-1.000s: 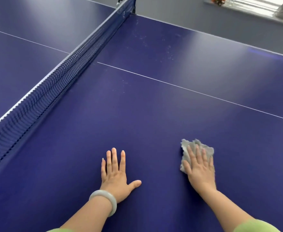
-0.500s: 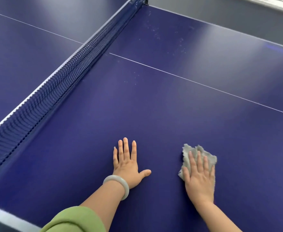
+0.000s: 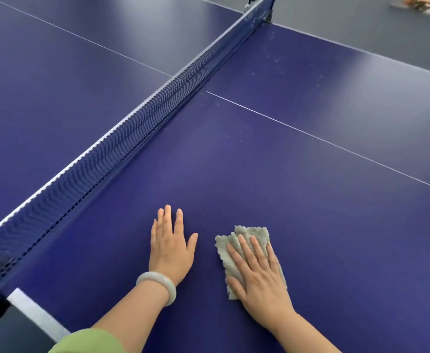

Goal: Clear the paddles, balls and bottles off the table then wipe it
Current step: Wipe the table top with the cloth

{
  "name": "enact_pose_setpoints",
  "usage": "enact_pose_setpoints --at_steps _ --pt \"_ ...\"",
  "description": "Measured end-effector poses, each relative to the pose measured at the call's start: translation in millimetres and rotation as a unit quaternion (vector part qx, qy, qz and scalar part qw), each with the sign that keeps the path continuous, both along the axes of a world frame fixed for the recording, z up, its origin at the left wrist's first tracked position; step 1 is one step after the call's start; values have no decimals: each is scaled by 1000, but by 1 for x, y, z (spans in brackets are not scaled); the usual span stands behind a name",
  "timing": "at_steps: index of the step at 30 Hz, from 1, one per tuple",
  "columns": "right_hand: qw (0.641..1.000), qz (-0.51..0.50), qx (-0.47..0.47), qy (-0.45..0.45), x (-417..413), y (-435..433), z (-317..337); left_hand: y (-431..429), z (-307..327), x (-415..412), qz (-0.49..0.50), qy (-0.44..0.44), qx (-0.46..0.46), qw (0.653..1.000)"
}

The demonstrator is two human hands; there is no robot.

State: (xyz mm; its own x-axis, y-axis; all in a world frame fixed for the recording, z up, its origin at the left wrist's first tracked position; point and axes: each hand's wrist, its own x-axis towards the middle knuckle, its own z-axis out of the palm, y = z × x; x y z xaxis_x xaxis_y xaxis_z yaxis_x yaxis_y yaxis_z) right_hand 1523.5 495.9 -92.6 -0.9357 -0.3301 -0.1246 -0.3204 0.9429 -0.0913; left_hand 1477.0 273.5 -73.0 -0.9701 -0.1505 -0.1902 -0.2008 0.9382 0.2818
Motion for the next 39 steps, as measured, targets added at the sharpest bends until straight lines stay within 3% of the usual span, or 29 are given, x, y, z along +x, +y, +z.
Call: enact_pose_setpoints --at_steps 2,4,6,8,10,12,14,16,19,22,31,35,39 --pt "997 -74 19 -1 -28 23 -4 -5 -4 -19 32 -12 -5 999" --pt "977 -211 28 -15 -63 42 -4 -5 -9 -33 60 -12 -6 998" --pt "924 -378 3 -49 -89 45 1 -2 -17 -38 81 -3 -31 996" --pt "887 -457 -15 -55 -108 33 6 3 -21 -38 92 14 -60 994" --pt "931 -363 -5 -39 -114 10 0 4 -25 -37 91 15 -72 993" --pt "987 -160 8 -9 -114 -4 -5 3 -29 -37 90 12 -82 993" --pt "999 -51 15 -6 -131 11 -5 4 -30 -37 88 12 -88 992" --pt "992 -124 22 -17 -163 41 -3 5 -31 -38 86 13 -96 992" --pt "950 -308 10 -46 -225 79 3 4 -34 -38 88 24 -101 991" --pt "942 -330 -3 -64 -288 72 7 4 -37 -38 90 38 -107 989" --pt "978 -176 -62 -97 -434 -65 8 4 -40 -39 92 63 -127 986" --pt "995 14 -42 -86 -403 -132 8 3 -38 -40 92 42 -130 986" --pt "981 179 -30 -70 -331 -143 5 5 -34 -40 97 36 -127 986"
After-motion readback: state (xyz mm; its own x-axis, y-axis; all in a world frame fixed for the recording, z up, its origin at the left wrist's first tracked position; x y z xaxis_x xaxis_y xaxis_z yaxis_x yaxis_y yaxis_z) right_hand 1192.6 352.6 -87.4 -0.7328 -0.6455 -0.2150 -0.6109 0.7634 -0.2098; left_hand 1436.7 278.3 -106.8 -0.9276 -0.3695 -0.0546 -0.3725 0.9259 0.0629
